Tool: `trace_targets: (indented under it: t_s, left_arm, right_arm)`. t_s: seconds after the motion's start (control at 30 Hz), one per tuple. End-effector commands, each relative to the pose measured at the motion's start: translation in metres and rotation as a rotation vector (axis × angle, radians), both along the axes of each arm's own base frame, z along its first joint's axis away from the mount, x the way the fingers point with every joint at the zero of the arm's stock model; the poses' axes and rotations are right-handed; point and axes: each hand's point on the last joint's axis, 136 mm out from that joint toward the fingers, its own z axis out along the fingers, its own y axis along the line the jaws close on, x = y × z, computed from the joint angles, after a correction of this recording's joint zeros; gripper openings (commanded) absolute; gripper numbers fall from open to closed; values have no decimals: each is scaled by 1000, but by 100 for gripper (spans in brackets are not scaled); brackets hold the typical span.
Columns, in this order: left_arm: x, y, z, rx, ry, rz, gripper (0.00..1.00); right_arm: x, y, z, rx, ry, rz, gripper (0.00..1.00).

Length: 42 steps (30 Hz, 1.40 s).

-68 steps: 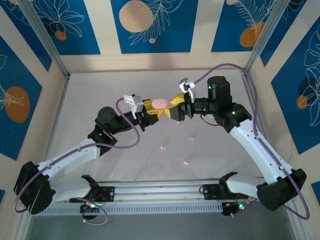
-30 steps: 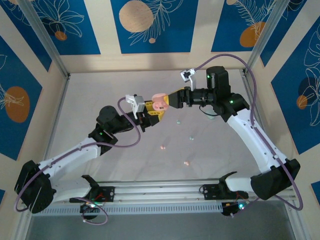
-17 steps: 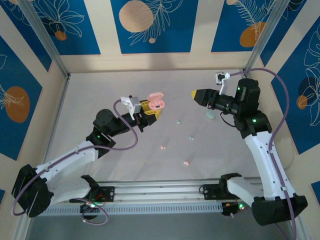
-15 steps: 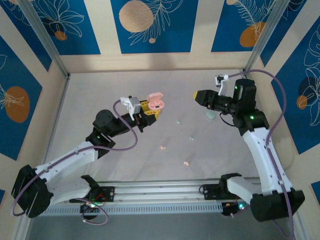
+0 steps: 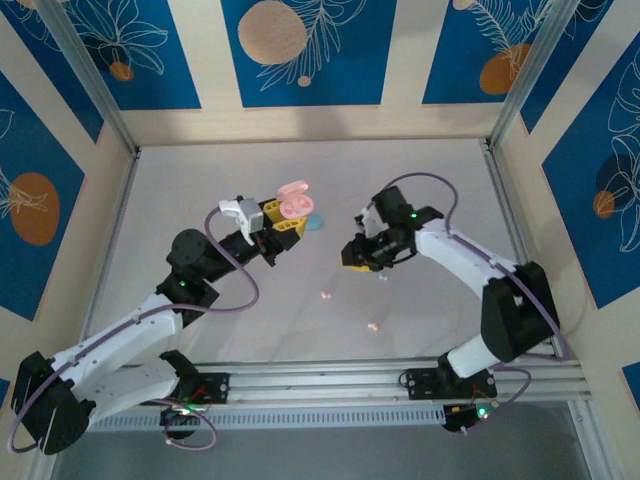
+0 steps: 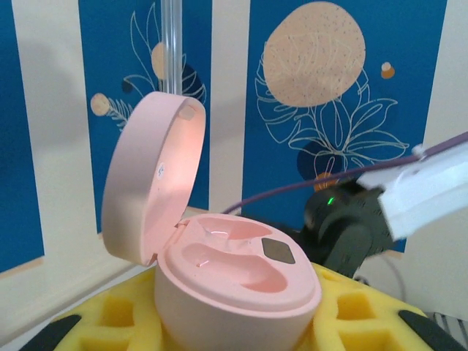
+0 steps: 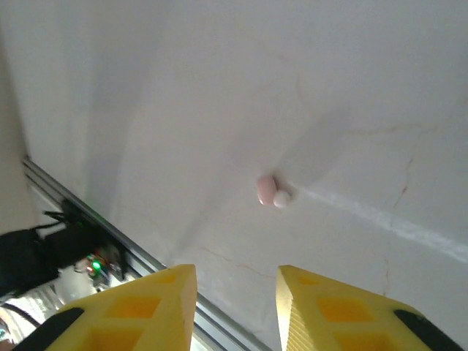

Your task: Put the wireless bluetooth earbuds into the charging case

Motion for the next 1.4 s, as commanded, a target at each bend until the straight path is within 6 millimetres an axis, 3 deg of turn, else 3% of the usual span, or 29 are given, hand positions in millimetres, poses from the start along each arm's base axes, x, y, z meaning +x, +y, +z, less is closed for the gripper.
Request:
trace_targets:
  t_s: [0.0, 0.23, 0.67, 1.37]
  left_arm:
    - [-8, 9, 14, -14, -42, 27, 29]
    - [-15, 18, 24, -15, -66, 41, 29]
    - [-15, 15, 24, -5, -65, 33, 30]
    - [-13, 11, 19, 7, -43, 21, 30]
  right_arm:
    - [-7, 3, -18, -121, 7, 92, 33]
    - [-17, 27, -44, -246, 29, 226, 31]
    - [-18, 44, -80, -472, 9, 379, 38]
    - [-22, 56, -99, -504, 22, 468, 32]
